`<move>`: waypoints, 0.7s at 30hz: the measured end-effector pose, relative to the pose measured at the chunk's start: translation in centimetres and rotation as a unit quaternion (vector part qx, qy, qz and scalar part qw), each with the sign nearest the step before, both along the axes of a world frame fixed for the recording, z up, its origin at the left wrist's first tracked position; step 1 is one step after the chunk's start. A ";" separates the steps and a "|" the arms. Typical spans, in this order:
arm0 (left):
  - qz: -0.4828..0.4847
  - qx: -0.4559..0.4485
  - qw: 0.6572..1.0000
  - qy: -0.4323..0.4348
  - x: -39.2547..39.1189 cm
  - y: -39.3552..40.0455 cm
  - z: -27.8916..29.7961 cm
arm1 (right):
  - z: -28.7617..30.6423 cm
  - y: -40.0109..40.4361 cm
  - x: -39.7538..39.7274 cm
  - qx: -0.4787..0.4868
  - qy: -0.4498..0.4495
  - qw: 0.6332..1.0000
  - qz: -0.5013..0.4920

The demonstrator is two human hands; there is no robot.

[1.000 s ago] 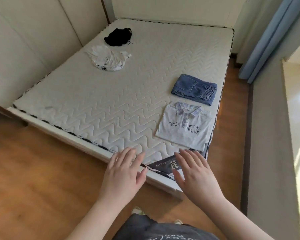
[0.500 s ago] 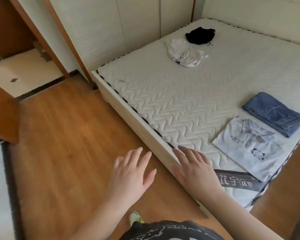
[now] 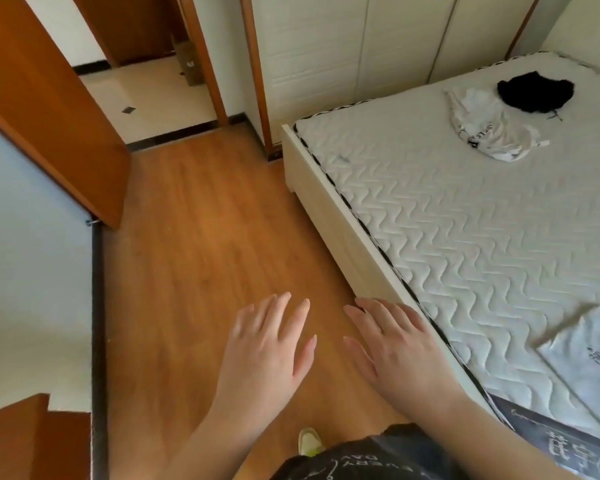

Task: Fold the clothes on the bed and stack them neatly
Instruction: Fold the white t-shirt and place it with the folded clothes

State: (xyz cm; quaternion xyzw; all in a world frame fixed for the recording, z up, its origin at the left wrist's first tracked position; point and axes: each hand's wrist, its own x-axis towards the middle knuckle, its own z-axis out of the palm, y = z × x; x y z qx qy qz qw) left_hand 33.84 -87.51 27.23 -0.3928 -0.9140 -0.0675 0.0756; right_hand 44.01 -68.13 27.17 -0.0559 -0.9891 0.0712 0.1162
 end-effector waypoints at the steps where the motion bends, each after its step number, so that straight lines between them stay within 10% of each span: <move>1: 0.016 0.009 1.000 0.001 -0.9 -0.5 0.2 | 0.2 -0.2 -1.2 0.003 0.000 1.000 0.013; 21: 0.152 -0.026 0.988 -0.003 -26.5 1.4 1.6 | 0.0 5.2 -33.2 -0.074 0.034 0.977 0.196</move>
